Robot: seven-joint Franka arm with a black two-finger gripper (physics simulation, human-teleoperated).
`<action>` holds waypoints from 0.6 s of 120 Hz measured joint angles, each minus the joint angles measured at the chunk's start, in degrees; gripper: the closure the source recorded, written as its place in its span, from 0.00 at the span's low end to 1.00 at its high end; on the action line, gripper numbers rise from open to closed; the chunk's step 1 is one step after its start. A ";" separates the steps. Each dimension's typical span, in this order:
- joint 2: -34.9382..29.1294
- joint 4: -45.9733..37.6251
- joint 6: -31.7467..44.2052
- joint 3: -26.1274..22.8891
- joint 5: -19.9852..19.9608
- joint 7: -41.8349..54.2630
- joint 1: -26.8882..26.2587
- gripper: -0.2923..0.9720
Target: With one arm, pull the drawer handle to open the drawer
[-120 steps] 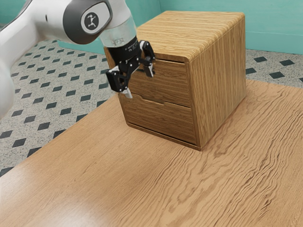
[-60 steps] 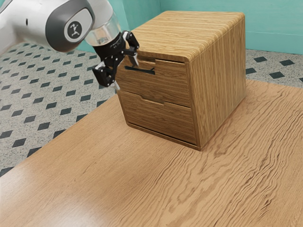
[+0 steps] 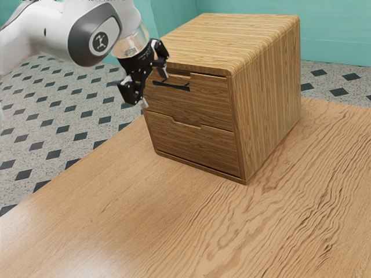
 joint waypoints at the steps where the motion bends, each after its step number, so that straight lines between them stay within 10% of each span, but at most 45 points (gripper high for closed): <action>1: 0.18 0.15 0.10 -0.01 0.01 -0.01 0.00 0.23; 72: 2.54 0.80 4.04 -0.28 2.24 -0.40 -0.06 0.23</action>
